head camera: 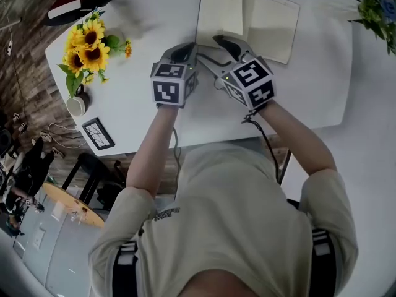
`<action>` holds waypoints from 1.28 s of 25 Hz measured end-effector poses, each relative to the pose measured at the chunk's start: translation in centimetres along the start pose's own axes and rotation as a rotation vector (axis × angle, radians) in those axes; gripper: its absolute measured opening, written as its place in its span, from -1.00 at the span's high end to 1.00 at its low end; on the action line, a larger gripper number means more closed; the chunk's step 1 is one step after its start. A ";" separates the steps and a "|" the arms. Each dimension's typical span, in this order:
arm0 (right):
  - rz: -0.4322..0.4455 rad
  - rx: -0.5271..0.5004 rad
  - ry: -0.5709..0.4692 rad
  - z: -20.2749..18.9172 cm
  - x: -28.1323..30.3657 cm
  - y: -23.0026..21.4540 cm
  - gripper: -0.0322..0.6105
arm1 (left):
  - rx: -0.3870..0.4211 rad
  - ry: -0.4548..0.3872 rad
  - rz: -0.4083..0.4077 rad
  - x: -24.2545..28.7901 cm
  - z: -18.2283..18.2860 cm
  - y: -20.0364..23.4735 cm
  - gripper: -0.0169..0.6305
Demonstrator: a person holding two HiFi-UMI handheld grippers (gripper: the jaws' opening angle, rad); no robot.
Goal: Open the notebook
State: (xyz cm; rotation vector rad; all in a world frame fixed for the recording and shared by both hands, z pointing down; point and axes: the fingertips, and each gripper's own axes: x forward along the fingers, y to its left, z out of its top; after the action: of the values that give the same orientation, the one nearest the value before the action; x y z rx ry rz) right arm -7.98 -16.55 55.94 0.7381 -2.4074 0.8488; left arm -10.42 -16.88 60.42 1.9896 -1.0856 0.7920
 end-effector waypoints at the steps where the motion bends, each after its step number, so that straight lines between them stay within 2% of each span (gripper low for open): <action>1: 0.007 -0.005 -0.003 0.0 0.4 0.3 0.09 | -0.013 -0.003 0.005 -0.4 -0.1 0.4 0.92; 5: 0.004 -0.013 0.031 -1.2 2.2 0.2 0.10 | -0.028 -0.010 0.014 -1.2 -0.5 1.5 0.92; 8: -0.027 0.021 0.087 -2.5 3.1 -0.5 0.34 | -0.029 -0.014 0.013 -1.4 -0.5 1.8 0.92; 11: -0.060 0.043 0.138 -3.4 3.9 -0.7 0.35 | -0.027 -0.021 0.011 -1.6 -0.2 2.0 0.92; 17: -0.101 0.152 0.129 -3.9 4.9 -0.5 0.80 | -0.027 -0.033 0.017 -2.0 -0.3 2.6 0.92; 25: -0.083 0.212 0.101 -4.9 2.5 2.2 0.80 | -0.032 -0.048 0.010 -3.0 -0.3 2.7 0.92; 32: -0.260 0.231 0.037 -6.9 -3.9 -0.4 0.80 | -0.004 -0.069 -0.025 -3.3 0.4 1.2 0.92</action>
State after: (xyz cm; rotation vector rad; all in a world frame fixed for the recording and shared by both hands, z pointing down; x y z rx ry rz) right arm -3.13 -10.94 58.59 1.0862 -2.1414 1.0291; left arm -12.92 -16.20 57.99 2.0370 -1.0982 0.7120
